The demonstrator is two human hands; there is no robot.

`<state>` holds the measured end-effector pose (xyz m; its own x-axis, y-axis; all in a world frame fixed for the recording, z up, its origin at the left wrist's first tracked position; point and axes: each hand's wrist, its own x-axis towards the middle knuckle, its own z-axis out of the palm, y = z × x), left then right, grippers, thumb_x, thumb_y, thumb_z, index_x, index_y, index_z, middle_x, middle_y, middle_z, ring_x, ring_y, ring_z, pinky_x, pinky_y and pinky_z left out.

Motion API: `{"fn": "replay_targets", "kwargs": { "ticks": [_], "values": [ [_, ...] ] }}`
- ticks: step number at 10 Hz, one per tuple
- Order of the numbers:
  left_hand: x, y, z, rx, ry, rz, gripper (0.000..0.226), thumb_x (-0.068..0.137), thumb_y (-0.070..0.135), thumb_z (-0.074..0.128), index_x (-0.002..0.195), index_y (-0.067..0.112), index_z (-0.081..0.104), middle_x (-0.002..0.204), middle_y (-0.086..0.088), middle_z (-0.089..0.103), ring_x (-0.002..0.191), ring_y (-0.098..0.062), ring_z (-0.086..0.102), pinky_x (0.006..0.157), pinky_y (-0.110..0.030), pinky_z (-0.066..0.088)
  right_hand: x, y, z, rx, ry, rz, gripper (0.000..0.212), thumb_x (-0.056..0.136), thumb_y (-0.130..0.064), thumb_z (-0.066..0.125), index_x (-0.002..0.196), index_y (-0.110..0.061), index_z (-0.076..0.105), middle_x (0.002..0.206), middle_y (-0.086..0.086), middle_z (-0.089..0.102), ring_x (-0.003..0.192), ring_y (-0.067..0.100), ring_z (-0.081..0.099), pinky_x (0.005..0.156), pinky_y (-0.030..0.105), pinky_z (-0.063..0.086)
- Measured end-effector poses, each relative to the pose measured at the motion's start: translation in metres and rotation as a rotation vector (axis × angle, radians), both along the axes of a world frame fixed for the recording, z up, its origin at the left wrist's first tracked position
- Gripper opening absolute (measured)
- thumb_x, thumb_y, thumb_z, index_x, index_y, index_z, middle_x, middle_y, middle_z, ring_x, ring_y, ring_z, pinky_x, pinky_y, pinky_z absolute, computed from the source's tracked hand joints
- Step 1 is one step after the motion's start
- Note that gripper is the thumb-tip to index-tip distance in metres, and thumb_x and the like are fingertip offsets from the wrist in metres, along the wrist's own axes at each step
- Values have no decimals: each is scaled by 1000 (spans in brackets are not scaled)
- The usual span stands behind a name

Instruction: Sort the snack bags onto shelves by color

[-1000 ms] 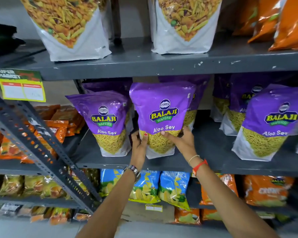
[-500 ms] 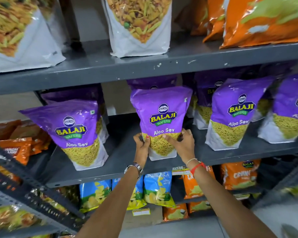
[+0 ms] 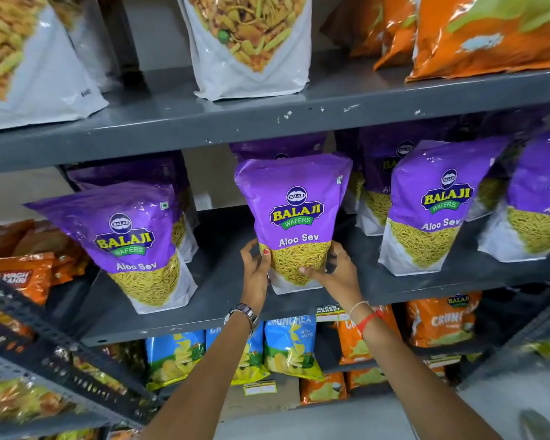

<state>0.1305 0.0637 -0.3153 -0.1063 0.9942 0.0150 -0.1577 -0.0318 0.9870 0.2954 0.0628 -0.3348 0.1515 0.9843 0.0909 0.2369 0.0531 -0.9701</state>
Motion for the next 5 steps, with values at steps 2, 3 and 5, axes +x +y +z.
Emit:
{"fn": "replay_targets", "kwargs": {
  "ticks": [2,3,5],
  "values": [
    [1,-1,3,1,32,34,29,96,18,38,123,22,31,109,3,55,98,-7,56,100,-51,44,-6,5,-1,-10,-16,18,83,50,-52,86,121,-24,54,119,8,66,111,22,63,92,48,56],
    [3,-7,4,26,46,71,35,96,19,38,130,18,30,131,-10,49,107,-11,53,97,-32,48,-4,1,1,-18,37,25,90,54,-38,90,132,-21,47,128,8,61,120,22,58,98,48,53],
    [13,-24,15,164,303,216,66,86,49,38,143,21,23,153,3,23,142,-15,21,118,-43,21,20,-49,50,257,311,-311,48,69,-7,83,104,-27,55,117,-1,54,113,18,51,85,9,45]
  ]
}}
